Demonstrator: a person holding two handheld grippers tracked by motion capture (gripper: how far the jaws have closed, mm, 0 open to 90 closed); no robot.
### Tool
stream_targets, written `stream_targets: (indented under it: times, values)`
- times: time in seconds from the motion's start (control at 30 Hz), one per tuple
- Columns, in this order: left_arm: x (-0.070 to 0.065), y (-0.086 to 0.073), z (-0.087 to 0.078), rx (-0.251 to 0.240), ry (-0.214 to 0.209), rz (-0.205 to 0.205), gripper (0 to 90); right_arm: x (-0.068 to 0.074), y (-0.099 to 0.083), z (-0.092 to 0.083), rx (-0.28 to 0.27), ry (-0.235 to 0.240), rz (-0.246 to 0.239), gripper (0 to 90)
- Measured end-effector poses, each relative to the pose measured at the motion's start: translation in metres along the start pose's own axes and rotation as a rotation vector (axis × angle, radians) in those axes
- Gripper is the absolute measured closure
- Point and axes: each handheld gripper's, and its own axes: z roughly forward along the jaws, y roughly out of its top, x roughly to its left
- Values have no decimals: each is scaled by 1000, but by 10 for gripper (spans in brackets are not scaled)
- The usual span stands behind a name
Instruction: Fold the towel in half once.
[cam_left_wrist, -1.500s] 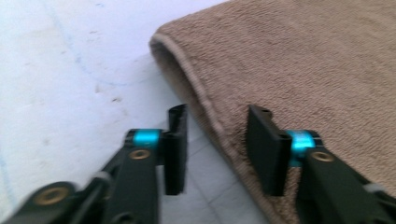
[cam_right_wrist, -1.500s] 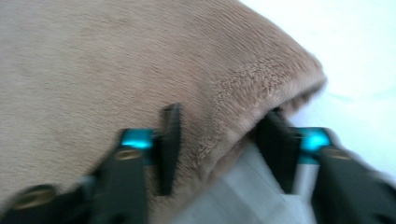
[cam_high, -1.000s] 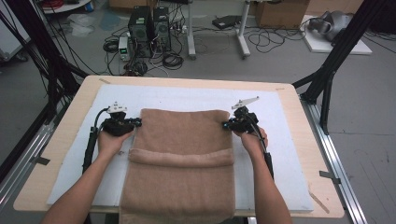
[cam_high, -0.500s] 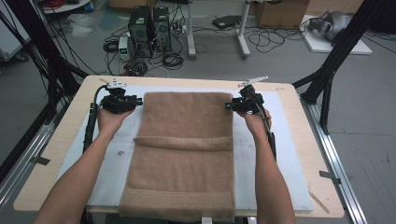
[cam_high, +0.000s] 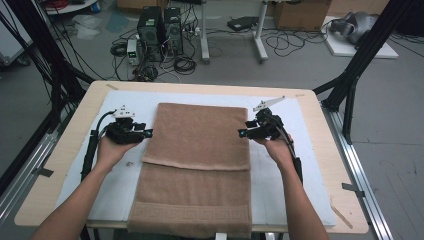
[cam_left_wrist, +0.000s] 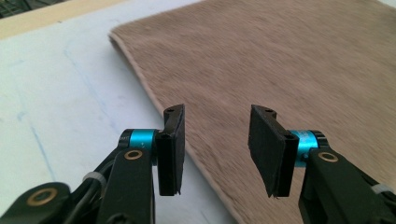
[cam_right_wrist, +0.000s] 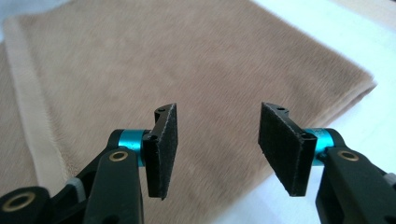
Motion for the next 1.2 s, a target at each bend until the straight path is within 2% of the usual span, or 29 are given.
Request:
stream_targets:
  times: [0.07, 0.1, 0.13, 0.17, 0.23, 0.27, 0.37, 0.4, 0.53, 0.57, 0.7, 0.77, 0.9, 0.97, 1.07, 1.1, 1.2]
  values:
    - [-6, -7, -4, -3, -8, 13, 554, 5, -10, -3, -3, 4, -3, 463]
    - [-9, -11, -6, 11, -18, 22, 554, 8, -16, -5, -14, 3, -4, 463]
    - [-11, -15, -8, -2, -22, 24, 544, 11, -23, -7, -22, 6, -1, 463]
    - [-14, -19, -10, -4, -28, 24, 541, 13, -28, -9, -24, 13, 3, 463]
    - [-19, -25, -11, 24, -28, 47, 504, 18, -36, -11, -36, 25, 2, 464]
    - [-21, -28, -13, 13, -29, 57, 495, 21, -41, -12, -39, 40, 3, 464]
    - [-25, -37, -16, 27, -53, 66, 498, 29, -50, -12, -35, 48, -15, 465]
    - [-26, -40, -17, 26, -57, 70, 499, 33, -52, -11, -30, 45, -34, 462]
    - [-30, -49, -20, 45, -62, 96, 546, 45, -61, -9, -44, 59, -47, 465]
    - [-30, -50, -19, 56, -69, 93, 557, 46, -62, -7, -38, 62, -51, 469]
    - [-32, -49, -17, 45, -79, 102, 607, 54, -64, 2, 1, 85, -75, 492]
    - [-32, -50, -14, 60, -80, 112, 635, 56, -65, 8, 20, 100, -88, 517]
    - [-32, -51, -9, 78, -79, 108, 652, 60, -65, 16, 77, 92, -124, 562]
    - [-34, -52, -7, 81, -68, 126, 656, 61, -66, 20, 94, 95, -119, 577]
    - [-35, -51, -7, 82, -66, 129, 686, 59, -67, 21, 91, 97, -117, 617]
    - [-35, -52, -6, 82, -71, 114, 694, 58, -67, 21, 90, 101, -115, 631]
    - [-34, -51, -6, 80, -74, 113, 732, 55, -67, 22, 83, 107, -108, 697]
